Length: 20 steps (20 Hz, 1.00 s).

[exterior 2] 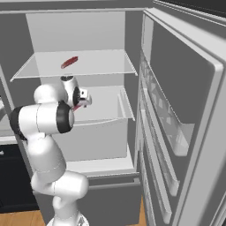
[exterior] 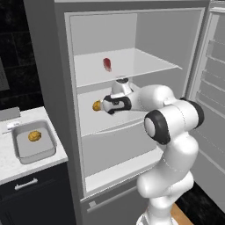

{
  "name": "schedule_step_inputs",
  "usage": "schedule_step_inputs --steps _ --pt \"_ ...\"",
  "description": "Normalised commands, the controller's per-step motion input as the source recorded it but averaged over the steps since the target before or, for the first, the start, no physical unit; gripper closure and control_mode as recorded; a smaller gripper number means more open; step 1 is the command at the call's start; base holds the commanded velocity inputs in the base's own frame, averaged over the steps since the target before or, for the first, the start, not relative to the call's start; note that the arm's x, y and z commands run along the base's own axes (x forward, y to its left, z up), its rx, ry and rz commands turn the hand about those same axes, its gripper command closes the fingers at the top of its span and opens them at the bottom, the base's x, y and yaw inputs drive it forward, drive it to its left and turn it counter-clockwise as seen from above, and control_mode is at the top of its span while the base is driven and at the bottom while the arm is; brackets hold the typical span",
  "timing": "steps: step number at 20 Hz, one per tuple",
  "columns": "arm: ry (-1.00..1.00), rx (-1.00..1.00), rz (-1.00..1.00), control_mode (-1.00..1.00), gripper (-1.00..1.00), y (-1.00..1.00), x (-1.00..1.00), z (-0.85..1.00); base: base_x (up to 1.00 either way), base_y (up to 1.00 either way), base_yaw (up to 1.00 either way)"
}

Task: Place one squash and one steak in each tupperware on the nearby counter, to pack two identical lunches.

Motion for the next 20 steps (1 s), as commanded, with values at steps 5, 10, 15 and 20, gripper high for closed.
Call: schedule_step_inputs --steps 5,10,15,20 --pt "0.0 0.02 -0.07 -1.0 -1.0 -0.04 -0.25 -0.25 0.0 0.0 0.0" --pt "0.0 0.01 0.0 -1.0 -1.0 -0.2 0.0 -0.2 0.0 0.0 0.0" --pt "0.0 0.01 0.06 -1.0 -1.0 -0.65 0.0 0.0 0.0 0.0 0.0" --pt "-0.03 0.05 0.06 -1.0 -1.0 0.06 0.0 0.0 0.0 0.0 0.0"
